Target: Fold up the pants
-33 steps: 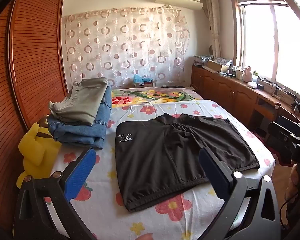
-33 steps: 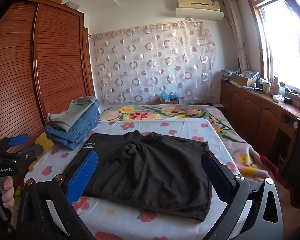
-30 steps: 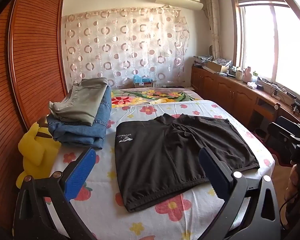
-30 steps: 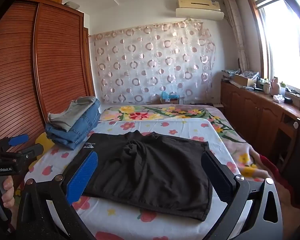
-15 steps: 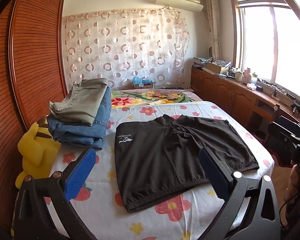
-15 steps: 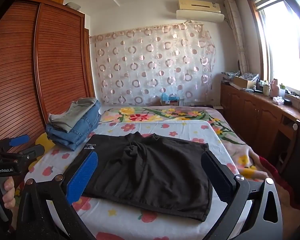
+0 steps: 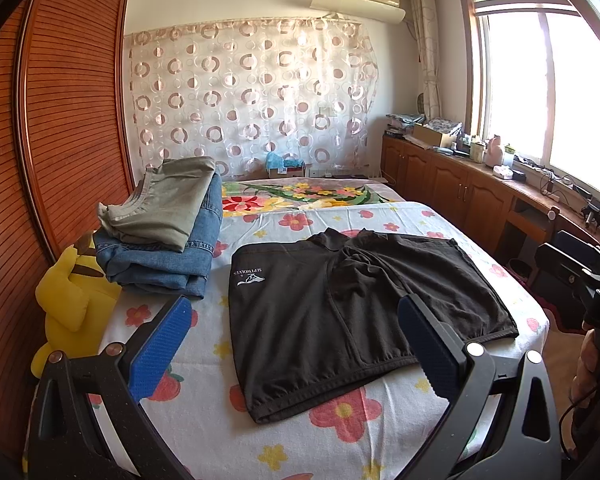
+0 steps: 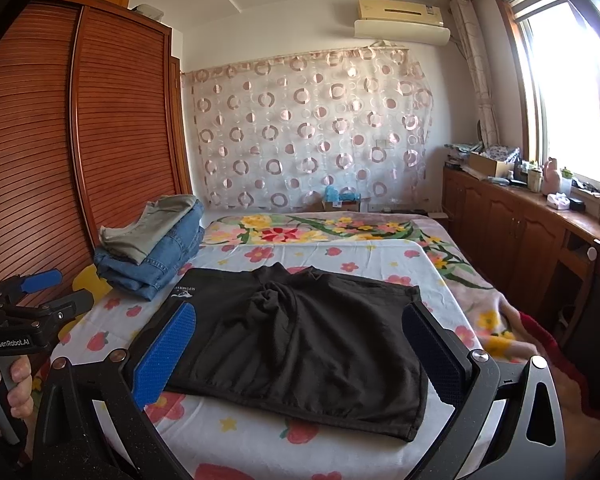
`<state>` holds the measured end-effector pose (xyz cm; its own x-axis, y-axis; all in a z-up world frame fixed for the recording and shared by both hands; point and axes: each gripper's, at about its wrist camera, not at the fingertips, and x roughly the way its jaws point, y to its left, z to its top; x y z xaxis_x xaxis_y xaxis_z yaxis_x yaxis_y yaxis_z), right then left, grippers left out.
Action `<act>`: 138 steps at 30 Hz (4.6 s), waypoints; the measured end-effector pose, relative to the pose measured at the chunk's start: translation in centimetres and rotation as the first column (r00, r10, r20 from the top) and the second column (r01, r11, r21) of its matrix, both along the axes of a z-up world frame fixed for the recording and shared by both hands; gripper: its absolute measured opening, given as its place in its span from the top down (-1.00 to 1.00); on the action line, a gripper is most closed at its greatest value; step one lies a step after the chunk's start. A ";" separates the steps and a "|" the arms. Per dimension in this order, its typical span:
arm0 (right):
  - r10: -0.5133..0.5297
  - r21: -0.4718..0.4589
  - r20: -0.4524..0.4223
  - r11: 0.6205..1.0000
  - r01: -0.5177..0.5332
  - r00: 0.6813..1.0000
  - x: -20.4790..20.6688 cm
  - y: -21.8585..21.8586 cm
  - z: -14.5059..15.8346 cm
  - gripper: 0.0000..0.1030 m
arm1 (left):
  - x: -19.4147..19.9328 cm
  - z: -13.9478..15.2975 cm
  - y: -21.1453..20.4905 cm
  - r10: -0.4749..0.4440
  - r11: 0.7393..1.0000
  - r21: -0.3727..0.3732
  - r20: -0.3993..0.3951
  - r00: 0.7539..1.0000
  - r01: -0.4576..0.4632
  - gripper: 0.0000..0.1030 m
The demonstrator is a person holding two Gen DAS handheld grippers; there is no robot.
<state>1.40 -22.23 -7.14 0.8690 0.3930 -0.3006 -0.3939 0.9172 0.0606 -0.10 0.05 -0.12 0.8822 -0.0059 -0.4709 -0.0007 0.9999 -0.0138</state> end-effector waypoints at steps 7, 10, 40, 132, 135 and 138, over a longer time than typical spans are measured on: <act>-0.002 0.000 0.001 1.000 0.002 1.000 0.0 0.0 0.0 -1.00 | -0.1 0.2 -0.1 0.000 1.000 0.001 0.002 1.000 0.000 -1.00; -0.001 0.000 0.001 1.000 0.001 1.000 0.0 0.0 0.0 -1.00 | -0.1 0.2 -0.1 0.001 1.000 0.001 0.003 1.000 -0.001 -1.00; 0.003 0.004 0.004 1.000 -0.003 1.000 -0.1 0.1 0.1 -1.00 | -0.5 1.0 -0.4 0.000 1.000 0.005 0.014 1.000 0.000 -1.00; -0.008 -0.182 -0.294 0.982 -0.048 0.956 2.1 -4.2 -3.8 -0.94 | 1.8 -10.9 4.6 -0.114 0.989 -0.129 -0.301 0.947 0.078 0.70; -0.013 -0.199 -0.287 0.979 -0.047 0.958 1.9 -4.1 -3.8 -0.94 | 1.8 -10.6 4.6 -0.112 0.989 -0.130 -0.295 0.949 0.076 0.79; -0.016 -0.211 -0.282 0.976 -0.045 0.959 1.9 -3.8 -3.9 -0.94 | 1.7 -10.1 4.8 -0.114 0.987 -0.140 -0.281 0.953 0.077 0.83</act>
